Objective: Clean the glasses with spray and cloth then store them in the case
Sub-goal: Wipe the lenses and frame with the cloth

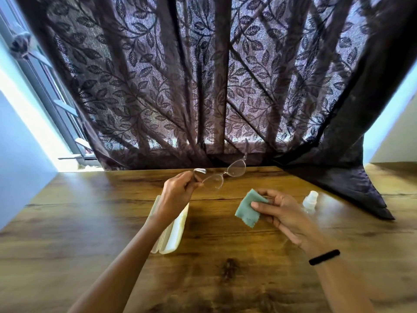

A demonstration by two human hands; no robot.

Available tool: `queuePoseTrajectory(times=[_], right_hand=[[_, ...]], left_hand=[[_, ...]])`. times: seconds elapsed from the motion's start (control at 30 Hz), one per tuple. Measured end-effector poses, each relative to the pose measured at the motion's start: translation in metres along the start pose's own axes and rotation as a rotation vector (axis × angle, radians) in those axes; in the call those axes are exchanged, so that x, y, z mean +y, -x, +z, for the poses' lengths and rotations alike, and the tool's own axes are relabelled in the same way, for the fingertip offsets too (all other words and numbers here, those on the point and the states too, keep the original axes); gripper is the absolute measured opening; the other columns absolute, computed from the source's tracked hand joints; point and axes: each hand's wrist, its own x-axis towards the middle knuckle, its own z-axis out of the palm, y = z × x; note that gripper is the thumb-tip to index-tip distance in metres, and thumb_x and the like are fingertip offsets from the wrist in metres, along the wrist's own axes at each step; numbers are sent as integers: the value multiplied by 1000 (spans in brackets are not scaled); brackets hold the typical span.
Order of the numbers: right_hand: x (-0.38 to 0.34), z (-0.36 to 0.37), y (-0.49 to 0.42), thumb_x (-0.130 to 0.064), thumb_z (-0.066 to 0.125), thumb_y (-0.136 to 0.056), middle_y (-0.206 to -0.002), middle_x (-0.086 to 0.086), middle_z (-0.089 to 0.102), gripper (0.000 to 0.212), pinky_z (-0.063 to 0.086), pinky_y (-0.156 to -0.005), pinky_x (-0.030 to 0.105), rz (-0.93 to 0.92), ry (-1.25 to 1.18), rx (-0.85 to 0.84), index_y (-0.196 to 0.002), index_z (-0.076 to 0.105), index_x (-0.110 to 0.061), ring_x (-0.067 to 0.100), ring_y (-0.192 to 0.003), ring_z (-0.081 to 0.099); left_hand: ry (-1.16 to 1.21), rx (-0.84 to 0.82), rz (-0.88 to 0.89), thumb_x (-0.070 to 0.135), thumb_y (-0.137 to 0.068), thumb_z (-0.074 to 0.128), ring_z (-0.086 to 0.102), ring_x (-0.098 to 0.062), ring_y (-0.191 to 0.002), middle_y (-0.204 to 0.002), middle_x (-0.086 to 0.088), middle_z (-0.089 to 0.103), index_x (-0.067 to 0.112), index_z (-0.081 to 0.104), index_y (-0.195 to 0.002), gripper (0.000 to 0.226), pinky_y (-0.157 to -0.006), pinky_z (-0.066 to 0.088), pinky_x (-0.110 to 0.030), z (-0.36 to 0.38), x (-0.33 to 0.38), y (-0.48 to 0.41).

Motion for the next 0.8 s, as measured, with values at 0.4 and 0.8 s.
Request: queuePoseTrajectory(times=[0.4, 0.8], right_hand=[[-13, 54, -36, -6, 72, -75, -84, 0, 68, 19, 50, -63, 15, -746, 962, 489, -93, 70, -6, 9, -70, 62], [3, 66, -47, -14, 59, -87, -93, 2, 57, 19, 52, -61, 26, -756, 1272, 447, -104, 66, -8, 14, -84, 54]], left_hand=[[-15, 0, 143, -13, -78, 65, 58, 13, -83, -85, 9, 62, 6, 64, -84, 19, -70, 44, -3, -1, 25, -8], [-10, -1, 148, -4, -82, 61, 58, -3, -76, -85, 9, 59, 3, 63, -84, 7, -65, 45, -9, -2, 40, -9]])
